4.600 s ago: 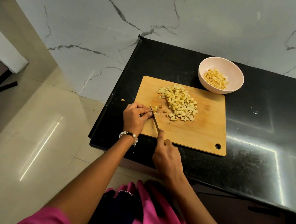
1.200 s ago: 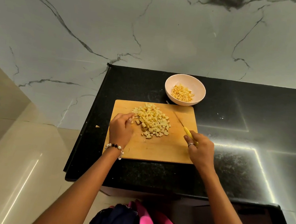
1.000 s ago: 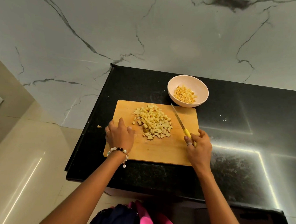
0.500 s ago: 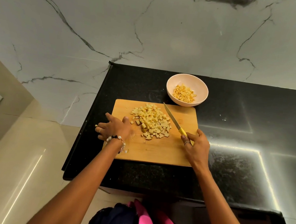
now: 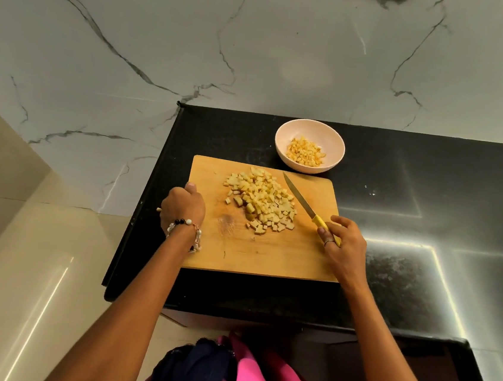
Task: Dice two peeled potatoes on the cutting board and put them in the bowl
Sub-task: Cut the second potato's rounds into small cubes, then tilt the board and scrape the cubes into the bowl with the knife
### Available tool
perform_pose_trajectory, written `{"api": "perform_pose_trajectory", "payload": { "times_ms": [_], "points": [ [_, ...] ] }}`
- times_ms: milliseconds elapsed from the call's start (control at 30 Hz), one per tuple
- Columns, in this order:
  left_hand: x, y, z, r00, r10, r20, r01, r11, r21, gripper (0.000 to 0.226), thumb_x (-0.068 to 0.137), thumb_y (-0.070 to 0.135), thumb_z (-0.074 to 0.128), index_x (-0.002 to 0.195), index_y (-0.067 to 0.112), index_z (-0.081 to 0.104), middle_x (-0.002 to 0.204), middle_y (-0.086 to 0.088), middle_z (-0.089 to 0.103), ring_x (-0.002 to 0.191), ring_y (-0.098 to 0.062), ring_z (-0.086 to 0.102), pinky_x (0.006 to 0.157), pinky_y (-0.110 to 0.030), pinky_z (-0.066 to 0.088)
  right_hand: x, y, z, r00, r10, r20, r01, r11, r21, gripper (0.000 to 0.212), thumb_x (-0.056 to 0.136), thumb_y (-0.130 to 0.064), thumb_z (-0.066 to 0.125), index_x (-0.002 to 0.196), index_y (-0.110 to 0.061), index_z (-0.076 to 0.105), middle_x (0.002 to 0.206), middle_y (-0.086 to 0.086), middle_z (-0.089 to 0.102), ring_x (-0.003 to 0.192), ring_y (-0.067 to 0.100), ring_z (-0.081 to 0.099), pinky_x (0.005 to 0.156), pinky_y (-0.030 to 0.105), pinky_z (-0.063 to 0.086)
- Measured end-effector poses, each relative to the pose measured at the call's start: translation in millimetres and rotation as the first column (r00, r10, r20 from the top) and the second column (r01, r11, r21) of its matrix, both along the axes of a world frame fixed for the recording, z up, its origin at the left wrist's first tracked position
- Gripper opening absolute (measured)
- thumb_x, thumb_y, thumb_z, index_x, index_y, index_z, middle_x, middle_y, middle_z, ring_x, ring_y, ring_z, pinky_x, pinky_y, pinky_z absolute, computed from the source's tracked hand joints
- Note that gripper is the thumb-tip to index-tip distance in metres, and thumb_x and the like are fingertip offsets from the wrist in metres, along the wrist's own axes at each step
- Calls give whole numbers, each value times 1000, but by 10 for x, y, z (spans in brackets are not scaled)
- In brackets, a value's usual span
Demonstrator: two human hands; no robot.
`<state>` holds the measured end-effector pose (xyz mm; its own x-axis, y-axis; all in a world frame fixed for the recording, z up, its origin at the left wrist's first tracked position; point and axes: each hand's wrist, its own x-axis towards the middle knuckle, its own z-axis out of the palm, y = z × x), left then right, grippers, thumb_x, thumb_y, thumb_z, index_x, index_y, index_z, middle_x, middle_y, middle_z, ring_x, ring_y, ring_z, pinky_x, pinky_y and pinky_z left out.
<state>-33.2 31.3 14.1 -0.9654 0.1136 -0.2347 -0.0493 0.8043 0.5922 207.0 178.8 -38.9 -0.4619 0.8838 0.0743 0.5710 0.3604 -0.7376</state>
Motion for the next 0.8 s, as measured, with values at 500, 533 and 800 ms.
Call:
{"api": "perform_pose_trajectory", "payload": {
  "times_ms": [500, 533, 800],
  "points": [
    [-102, 417, 562, 996, -55, -70, 68, 980, 185, 33, 98, 34, 42, 99, 4, 55, 102, -14, 60, 78, -25, 49, 65, -32, 36, 460, 341, 833, 890, 452, 57, -428, 788, 443, 51, 73, 14, 54, 115, -11, 68, 91, 1, 65, 76, 14, 58, 66, 17, 44],
    [-98, 442, 576, 996, -53, -72, 65, 981, 182, 33, 98, 33, 41, 102, 4, 56, 104, -14, 61, 79, -25, 49, 67, -33, 37, 469, 380, 828, 885, 458, 87, -444, 771, 455, 54, 71, 11, 52, 116, -14, 68, 90, -1, 64, 75, 12, 56, 68, 14, 41],
    [-252, 455, 479, 998, -8, -56, 15, 990, 139, 37, 97, 34, 43, 109, 2, 57, 112, -16, 62, 100, -35, 58, 78, -38, 43, 318, 619, 702, 918, 306, 252, -396, 700, 594, 53, 69, 13, 72, 110, -20, 72, 88, 5, 65, 77, 29, 57, 65, 37, 23]
  ]
}}
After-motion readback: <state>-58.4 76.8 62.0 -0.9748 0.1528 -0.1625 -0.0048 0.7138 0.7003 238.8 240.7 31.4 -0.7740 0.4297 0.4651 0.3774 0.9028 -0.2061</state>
